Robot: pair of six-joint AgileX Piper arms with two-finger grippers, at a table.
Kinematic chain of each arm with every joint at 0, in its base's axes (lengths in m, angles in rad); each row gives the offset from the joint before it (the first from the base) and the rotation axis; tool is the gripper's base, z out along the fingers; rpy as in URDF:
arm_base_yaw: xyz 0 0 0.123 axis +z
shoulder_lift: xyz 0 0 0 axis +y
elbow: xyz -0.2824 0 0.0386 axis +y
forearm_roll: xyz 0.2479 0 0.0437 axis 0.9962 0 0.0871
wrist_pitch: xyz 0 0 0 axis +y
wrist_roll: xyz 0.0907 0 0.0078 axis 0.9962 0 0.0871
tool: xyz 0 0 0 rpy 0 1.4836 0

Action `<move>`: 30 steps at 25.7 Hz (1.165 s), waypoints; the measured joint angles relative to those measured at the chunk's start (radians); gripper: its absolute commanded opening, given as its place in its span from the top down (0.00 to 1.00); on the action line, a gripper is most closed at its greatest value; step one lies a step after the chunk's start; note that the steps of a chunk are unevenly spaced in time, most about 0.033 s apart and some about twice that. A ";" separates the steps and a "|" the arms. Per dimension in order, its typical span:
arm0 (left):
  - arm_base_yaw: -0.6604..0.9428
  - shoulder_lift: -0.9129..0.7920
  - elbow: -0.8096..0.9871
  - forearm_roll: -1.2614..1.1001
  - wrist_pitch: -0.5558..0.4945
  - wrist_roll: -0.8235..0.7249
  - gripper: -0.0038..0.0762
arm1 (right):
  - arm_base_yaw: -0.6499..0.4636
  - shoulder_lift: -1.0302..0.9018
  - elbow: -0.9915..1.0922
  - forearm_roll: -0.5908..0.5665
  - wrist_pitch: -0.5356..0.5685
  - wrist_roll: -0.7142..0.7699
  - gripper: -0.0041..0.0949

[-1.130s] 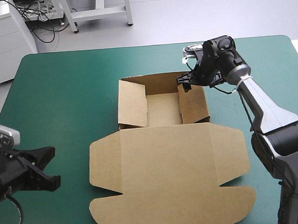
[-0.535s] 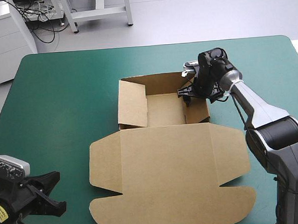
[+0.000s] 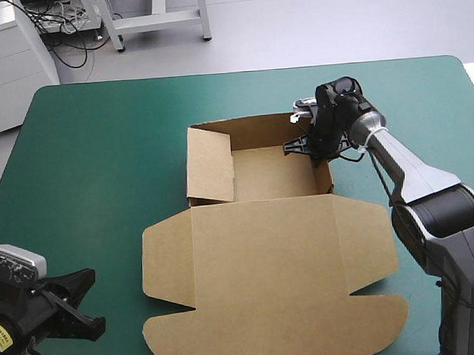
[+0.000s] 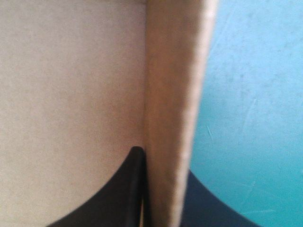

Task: Fold the box

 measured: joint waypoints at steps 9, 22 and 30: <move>0.000 0.000 0.000 -0.012 0.000 0.000 0.99 | -0.197 -0.156 -0.012 0.041 0.001 -0.153 0.98; 0.000 0.000 0.000 -0.028 -0.017 -0.001 0.99 | -0.783 -0.240 -0.015 0.041 0.010 -0.308 0.98; 0.000 0.000 0.000 -0.028 -0.043 -0.011 0.99 | -0.905 -0.149 -0.015 0.117 -0.017 -0.351 0.98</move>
